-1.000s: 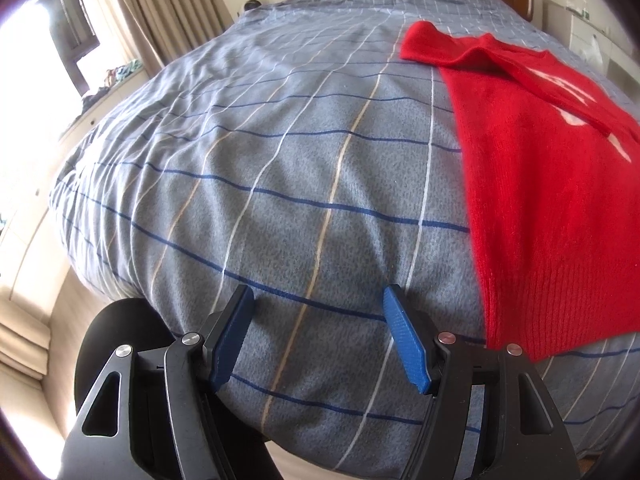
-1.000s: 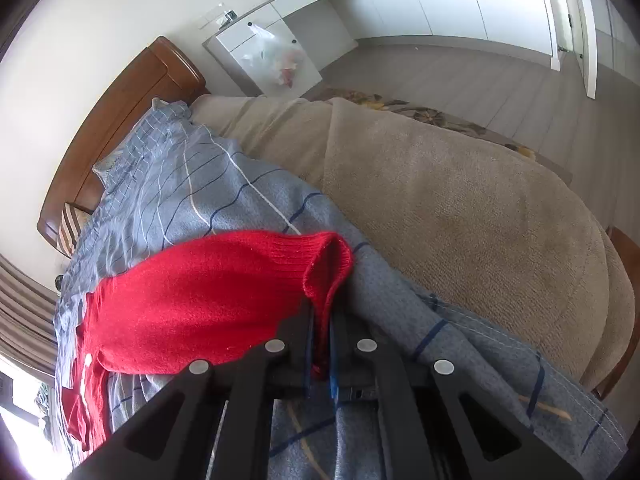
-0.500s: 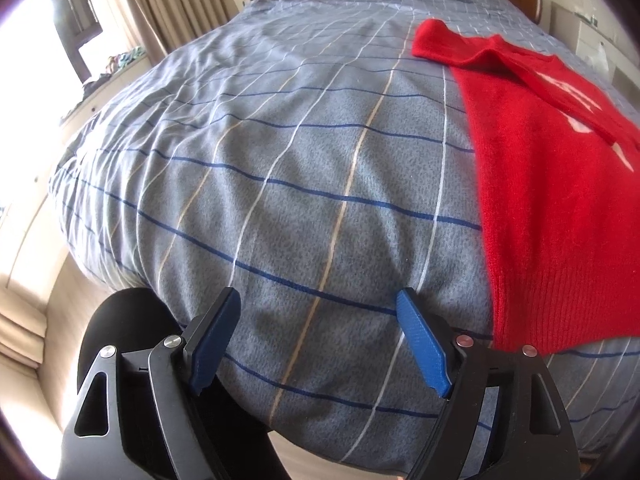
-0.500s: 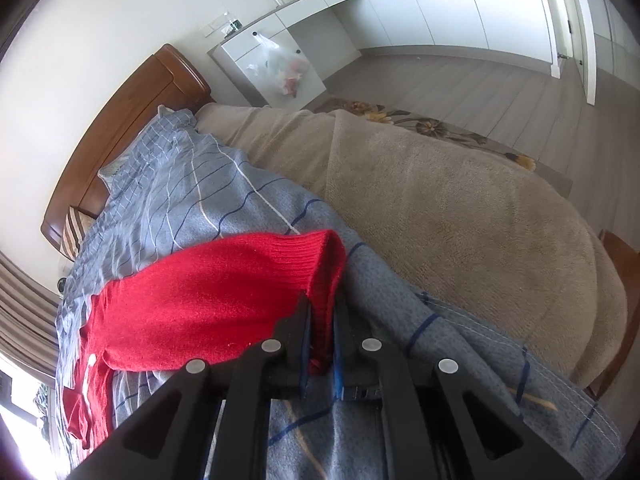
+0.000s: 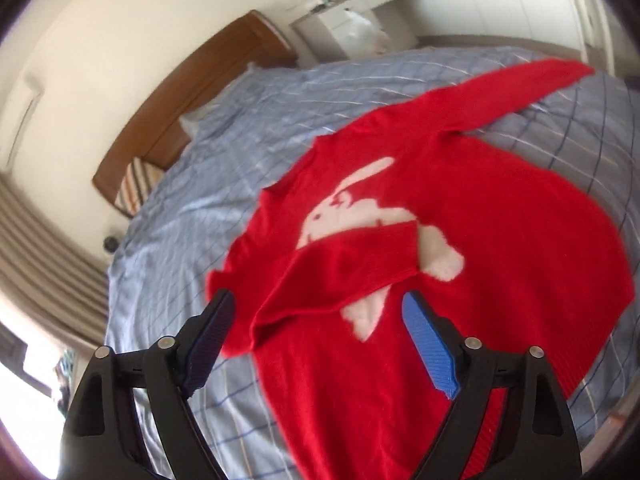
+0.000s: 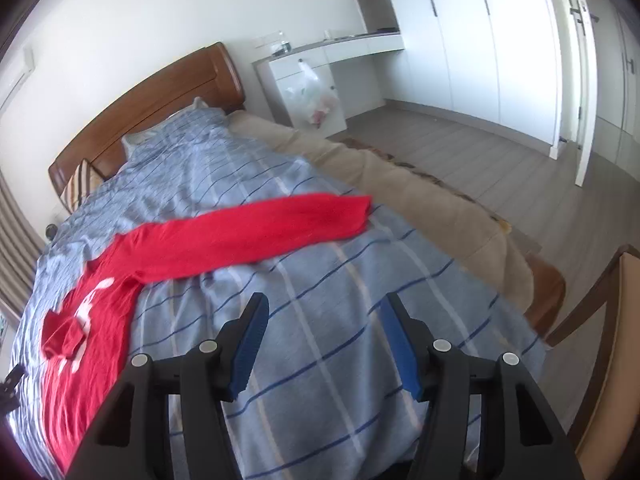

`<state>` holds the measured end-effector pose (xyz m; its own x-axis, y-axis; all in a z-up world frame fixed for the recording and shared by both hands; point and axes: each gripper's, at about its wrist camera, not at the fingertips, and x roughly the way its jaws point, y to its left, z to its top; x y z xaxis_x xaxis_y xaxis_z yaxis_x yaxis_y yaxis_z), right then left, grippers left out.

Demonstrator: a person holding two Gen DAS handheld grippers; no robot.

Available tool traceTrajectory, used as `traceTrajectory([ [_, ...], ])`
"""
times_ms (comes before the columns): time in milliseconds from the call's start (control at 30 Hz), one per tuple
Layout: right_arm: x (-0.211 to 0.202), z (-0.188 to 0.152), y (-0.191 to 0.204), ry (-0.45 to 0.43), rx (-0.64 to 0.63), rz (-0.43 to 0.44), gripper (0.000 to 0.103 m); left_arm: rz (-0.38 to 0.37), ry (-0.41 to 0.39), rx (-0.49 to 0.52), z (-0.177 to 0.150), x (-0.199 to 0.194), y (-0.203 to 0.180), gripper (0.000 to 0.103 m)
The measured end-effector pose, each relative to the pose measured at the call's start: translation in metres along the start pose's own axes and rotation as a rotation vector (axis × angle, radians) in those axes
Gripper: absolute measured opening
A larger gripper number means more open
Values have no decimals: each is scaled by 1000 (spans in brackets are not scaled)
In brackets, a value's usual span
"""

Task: Fold small clothes
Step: 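Open the right tool to release the straightened sleeve, then grasp the other sleeve cuff with the left tool and pull it outward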

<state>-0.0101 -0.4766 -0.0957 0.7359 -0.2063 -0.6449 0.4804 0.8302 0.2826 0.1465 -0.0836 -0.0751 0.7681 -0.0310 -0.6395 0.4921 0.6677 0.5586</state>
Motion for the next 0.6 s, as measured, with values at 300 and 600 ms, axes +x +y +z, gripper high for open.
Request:
traceTrajectory([
  [300,-7,-44,40,41,-58,127,58,-278,182,37,27,97,-18,40],
  [600,-14,-57,51,34,-72,144,58,-236,146,81,22,85,-30,72],
])
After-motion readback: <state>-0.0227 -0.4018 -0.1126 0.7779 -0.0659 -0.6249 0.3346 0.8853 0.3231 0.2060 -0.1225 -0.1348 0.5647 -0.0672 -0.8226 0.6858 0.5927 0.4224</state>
